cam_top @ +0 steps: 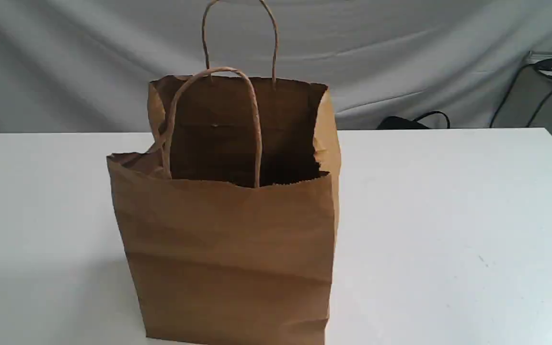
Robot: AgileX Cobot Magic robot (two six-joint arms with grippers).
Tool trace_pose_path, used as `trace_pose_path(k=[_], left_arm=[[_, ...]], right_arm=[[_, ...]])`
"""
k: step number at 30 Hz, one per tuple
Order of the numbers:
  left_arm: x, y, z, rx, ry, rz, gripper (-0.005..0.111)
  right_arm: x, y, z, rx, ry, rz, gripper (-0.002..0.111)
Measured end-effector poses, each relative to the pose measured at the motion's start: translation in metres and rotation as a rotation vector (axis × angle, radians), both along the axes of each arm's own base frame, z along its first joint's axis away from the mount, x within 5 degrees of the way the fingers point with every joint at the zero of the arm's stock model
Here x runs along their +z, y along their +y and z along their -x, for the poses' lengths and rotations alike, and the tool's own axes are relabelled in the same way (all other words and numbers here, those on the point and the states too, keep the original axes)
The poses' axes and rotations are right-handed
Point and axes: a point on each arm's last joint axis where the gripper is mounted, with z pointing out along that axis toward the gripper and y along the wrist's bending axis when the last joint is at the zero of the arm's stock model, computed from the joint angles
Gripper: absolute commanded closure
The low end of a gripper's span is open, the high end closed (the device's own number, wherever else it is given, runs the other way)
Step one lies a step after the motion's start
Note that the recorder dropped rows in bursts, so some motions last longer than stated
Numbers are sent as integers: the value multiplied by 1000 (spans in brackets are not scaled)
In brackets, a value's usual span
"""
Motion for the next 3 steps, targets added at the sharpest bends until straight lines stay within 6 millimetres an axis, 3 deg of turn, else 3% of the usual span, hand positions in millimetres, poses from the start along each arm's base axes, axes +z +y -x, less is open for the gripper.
trace_pose_path(k=[3], left_arm=[[0, 0, 0, 0, 0, 0, 107]], right_arm=[[0, 0, 0, 0, 0, 0, 108]])
